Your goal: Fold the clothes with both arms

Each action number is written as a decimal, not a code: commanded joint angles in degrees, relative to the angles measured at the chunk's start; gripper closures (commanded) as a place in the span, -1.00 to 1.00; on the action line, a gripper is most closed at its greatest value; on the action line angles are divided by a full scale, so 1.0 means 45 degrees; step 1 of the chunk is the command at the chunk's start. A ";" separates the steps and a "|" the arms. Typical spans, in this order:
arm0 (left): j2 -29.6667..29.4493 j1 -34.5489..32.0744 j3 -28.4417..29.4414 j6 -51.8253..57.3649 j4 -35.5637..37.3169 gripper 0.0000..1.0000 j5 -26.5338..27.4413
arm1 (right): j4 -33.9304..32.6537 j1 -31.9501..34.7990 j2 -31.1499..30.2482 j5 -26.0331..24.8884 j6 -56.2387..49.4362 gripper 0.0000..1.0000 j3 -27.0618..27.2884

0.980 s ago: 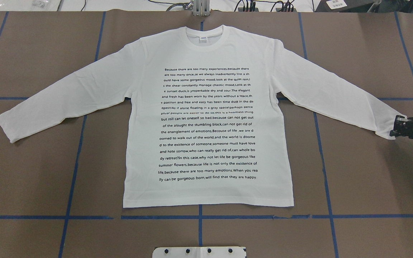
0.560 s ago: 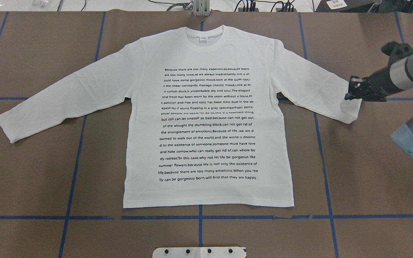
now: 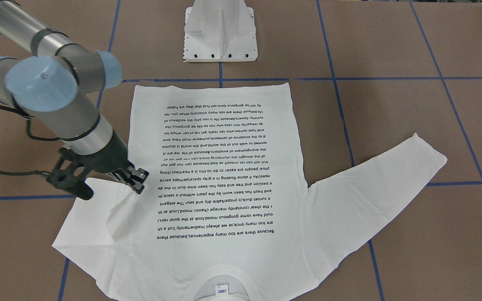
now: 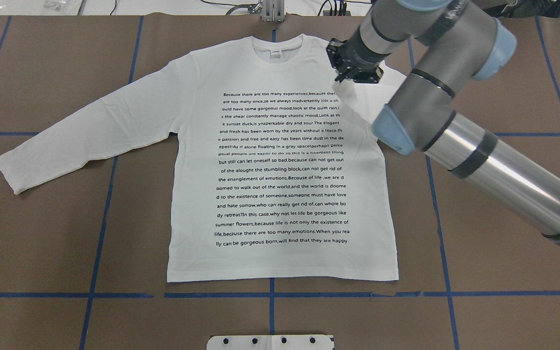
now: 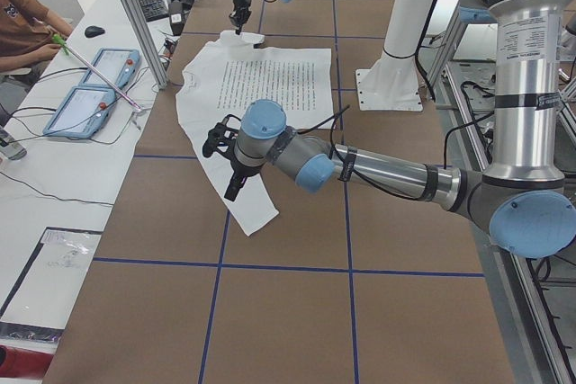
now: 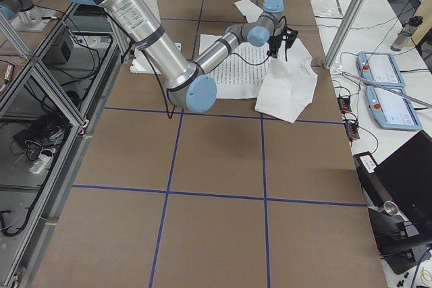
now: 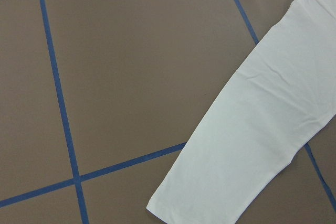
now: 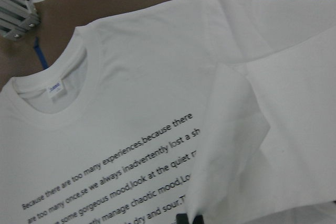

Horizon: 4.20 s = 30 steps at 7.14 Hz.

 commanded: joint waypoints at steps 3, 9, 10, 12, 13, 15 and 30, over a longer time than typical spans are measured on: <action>-0.0020 -0.0002 -0.0165 -0.1032 -0.0549 -0.98 0.0060 | 0.2682 -0.3385 0.4492 -0.3685 0.2374 1.00 -0.4687; -0.0700 0.0192 0.1934 -0.1191 -0.0725 -0.98 0.0060 | 0.3959 -0.3664 0.4636 -0.4396 0.2393 -0.97 -0.5656; -0.1419 0.0792 0.2873 -0.1520 -0.0939 -0.98 0.0041 | 0.3939 -0.3664 0.4655 -0.4417 0.2413 -0.98 -0.5656; -0.2398 0.2159 0.4204 -0.2748 -0.1039 -0.96 0.0389 | 0.3862 -0.3548 0.4520 -0.4417 0.2588 -0.98 -0.4959; -0.2751 0.2823 0.5042 -0.2985 -0.1426 -0.95 0.0527 | 0.3629 -0.3160 0.3881 -0.4282 0.2569 -0.98 -0.3793; -0.2852 0.3511 0.6450 -0.3709 -0.2848 -0.84 0.0703 | 0.3178 -0.1429 0.1503 -0.2479 0.2511 -0.98 -0.1720; -0.2110 0.4256 0.6538 -0.3789 -0.3109 1.00 0.1233 | 0.3216 0.0223 -0.1692 -0.0667 0.2472 -0.99 0.1199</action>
